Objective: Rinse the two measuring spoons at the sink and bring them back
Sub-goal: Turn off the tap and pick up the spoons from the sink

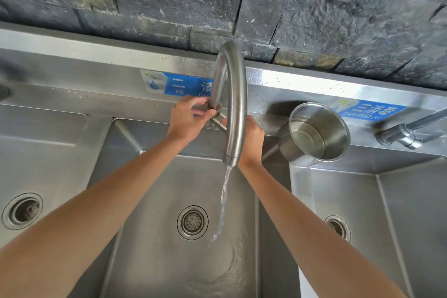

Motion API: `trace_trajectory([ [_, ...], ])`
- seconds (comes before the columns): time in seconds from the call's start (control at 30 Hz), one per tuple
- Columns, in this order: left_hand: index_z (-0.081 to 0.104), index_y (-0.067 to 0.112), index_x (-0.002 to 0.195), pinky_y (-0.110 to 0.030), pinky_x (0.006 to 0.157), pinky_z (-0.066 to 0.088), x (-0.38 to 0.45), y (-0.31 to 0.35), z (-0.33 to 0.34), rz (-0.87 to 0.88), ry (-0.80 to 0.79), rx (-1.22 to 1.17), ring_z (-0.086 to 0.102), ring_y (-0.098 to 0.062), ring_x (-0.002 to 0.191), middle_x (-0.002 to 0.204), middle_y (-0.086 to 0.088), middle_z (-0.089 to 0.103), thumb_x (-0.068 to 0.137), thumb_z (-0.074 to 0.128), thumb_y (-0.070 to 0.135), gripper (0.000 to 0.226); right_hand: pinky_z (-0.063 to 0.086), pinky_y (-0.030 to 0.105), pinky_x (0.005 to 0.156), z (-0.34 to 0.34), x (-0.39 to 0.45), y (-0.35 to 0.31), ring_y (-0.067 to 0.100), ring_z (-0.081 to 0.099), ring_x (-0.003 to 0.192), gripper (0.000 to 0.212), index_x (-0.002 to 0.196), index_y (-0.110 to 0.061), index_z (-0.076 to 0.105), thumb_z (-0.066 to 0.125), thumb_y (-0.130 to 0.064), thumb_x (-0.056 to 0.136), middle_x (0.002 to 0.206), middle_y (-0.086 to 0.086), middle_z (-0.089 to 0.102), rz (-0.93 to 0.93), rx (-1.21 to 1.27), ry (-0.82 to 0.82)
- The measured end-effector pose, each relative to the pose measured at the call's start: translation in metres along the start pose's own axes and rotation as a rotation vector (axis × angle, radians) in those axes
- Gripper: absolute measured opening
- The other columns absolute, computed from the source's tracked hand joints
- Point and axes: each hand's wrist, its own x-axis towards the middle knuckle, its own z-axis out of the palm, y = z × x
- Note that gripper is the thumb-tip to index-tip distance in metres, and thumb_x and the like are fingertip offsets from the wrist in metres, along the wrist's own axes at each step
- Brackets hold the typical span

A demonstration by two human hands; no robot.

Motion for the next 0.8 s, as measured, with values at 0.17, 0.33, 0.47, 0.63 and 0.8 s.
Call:
trace_trajectory([
  [0.17,0.073,0.003,0.115,0.001,0.068,0.046,-0.001,-0.001,0.003,-0.02,0.012,0.01,0.061,0.002,0.072,0.11,-0.015,0.07,0.083,0.078,0.01,0.033,0.034,0.029,0.06,-0.002,-0.001,0.0,0.017,0.047,0.064,0.011,0.084,0.007,0.073,0.069,-0.003,0.087,0.073,0.014,0.059,-0.004,-0.005,-0.048],
  [0.33,0.072,0.011,0.115,-0.027,0.076,0.059,-0.006,0.009,-0.003,-0.07,-0.063,0.087,0.072,-0.025,0.094,0.114,-0.009,0.068,0.082,0.079,0.028,0.038,0.052,0.028,0.077,-0.018,-0.002,-0.014,0.02,0.069,0.091,0.028,0.117,-0.004,0.07,0.062,-0.017,0.094,0.114,0.013,0.068,0.093,0.019,-0.224],
  [0.47,0.065,0.024,0.131,-0.039,0.103,0.052,-0.041,0.029,-0.012,-0.049,-0.076,0.092,0.063,-0.018,0.118,0.135,0.001,0.062,0.083,0.076,0.034,0.05,0.059,0.043,0.086,-0.052,-0.014,-0.023,0.021,0.064,0.12,0.067,0.147,-0.03,0.05,0.049,-0.057,0.086,0.143,0.001,0.057,0.039,-0.096,-0.202],
  [0.63,0.055,0.038,0.138,-0.026,0.104,0.04,-0.107,0.056,-0.002,0.026,-0.105,0.216,0.058,-0.016,0.127,0.145,0.015,0.054,0.085,0.068,0.046,0.054,0.059,0.047,0.09,-0.105,-0.034,-0.008,0.025,0.044,0.143,0.059,0.146,-0.041,0.047,0.055,-0.064,0.092,0.157,-0.001,0.046,-0.115,-0.244,-0.141],
  [0.8,0.044,0.034,0.149,-0.044,0.105,0.05,-0.149,0.092,0.038,0.244,-0.272,0.398,0.049,-0.016,0.139,0.162,0.012,0.033,0.089,0.059,0.055,0.065,0.051,0.051,0.105,-0.168,-0.056,0.028,0.031,0.046,0.143,0.059,0.146,-0.03,0.052,0.061,-0.054,0.093,0.155,0.006,0.051,-0.121,-0.189,-0.067],
])
